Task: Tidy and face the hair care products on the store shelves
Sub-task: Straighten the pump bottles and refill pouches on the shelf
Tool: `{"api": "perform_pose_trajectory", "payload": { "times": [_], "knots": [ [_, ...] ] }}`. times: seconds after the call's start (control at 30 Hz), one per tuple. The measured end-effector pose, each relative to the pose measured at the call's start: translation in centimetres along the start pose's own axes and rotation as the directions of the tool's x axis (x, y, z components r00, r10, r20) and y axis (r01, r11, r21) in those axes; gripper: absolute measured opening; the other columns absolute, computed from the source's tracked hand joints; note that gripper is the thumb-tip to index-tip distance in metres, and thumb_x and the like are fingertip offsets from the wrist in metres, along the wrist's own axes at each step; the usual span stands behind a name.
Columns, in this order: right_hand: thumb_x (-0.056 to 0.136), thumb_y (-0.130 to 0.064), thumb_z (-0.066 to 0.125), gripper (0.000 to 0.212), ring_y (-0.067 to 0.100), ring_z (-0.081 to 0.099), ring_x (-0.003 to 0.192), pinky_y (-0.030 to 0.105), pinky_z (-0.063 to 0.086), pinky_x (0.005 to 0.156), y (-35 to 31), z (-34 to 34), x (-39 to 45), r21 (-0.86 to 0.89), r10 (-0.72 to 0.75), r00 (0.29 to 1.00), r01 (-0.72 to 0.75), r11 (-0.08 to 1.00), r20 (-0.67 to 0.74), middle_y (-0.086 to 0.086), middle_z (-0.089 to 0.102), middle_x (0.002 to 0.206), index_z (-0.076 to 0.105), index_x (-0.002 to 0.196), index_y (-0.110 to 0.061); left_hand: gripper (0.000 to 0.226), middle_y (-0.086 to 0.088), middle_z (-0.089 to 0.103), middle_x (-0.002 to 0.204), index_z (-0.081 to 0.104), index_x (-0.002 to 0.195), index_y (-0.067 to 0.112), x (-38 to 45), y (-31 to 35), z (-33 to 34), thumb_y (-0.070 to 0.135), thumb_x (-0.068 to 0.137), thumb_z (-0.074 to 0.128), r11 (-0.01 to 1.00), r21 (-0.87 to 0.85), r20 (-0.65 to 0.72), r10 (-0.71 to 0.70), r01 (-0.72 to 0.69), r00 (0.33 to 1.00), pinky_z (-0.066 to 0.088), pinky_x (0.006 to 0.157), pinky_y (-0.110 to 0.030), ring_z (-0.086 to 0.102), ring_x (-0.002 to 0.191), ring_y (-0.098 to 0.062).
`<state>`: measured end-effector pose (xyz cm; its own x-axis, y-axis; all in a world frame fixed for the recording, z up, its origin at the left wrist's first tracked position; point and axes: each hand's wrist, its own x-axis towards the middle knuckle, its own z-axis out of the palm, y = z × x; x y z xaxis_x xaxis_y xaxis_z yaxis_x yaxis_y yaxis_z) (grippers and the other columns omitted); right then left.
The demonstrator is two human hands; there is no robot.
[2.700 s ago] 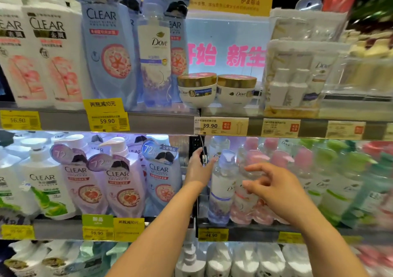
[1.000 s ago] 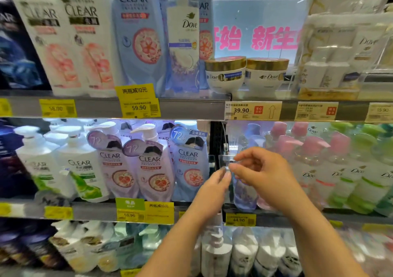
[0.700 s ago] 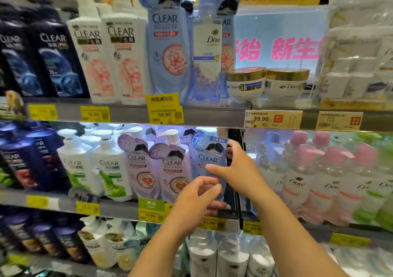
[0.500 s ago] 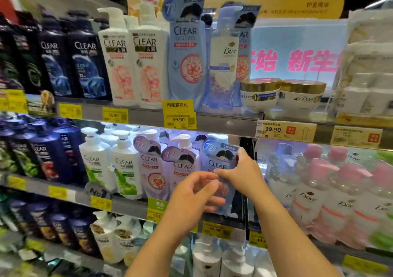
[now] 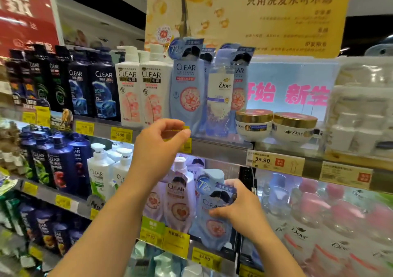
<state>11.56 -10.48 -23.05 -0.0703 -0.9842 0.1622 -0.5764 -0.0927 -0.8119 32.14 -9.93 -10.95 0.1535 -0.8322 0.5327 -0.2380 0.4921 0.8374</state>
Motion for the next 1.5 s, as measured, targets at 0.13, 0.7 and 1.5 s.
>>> {"api": "perform_pose_trajectory", "payload": {
  "times": [0.13,0.7,1.5],
  "knots": [
    [0.058,-0.021,0.094,0.06,0.003,0.071,0.081,0.033,0.062,0.075,-1.4,-1.2,-1.3,0.076,-0.044,0.999,0.042,0.996,0.029,-0.012,0.075,0.093,0.057,0.101,-0.04,0.037,0.001,0.069,0.11,0.065,0.117,0.022,4.5,1.6,-0.1,0.033,0.084,0.075,0.976,0.197,-0.065,0.107,-0.092,0.992,0.059,0.085,-0.045,0.068,0.093,-0.01],
    [0.056,-0.015,0.093,0.049,0.018,0.077,0.083,0.033,0.062,0.068,-13.3,-7.6,-4.0,0.345,-0.202,0.968,0.242,0.907,-0.149,-0.002,0.08,0.089,0.07,0.099,-0.024,0.127,-0.017,0.054,0.135,-0.016,0.155,0.012,16.1,4.5,3.1,0.071,0.076,0.065,0.687,0.696,0.085,0.209,-0.208,0.974,0.051,0.07,-0.043,0.061,0.109,-0.037],
    [0.054,-0.019,0.085,0.056,0.021,0.077,0.085,0.029,0.06,0.063,-19.0,-10.0,-6.5,0.322,-0.266,0.788,0.498,0.805,-0.555,0.003,0.079,0.095,0.071,0.107,-0.008,0.117,-0.022,0.055,0.13,0.011,0.151,0.015,12.5,5.0,-1.2,0.062,0.067,0.079,0.8,0.509,0.012,0.362,-0.317,0.932,0.049,0.076,-0.049,0.061,0.106,-0.046]
  ]
}}
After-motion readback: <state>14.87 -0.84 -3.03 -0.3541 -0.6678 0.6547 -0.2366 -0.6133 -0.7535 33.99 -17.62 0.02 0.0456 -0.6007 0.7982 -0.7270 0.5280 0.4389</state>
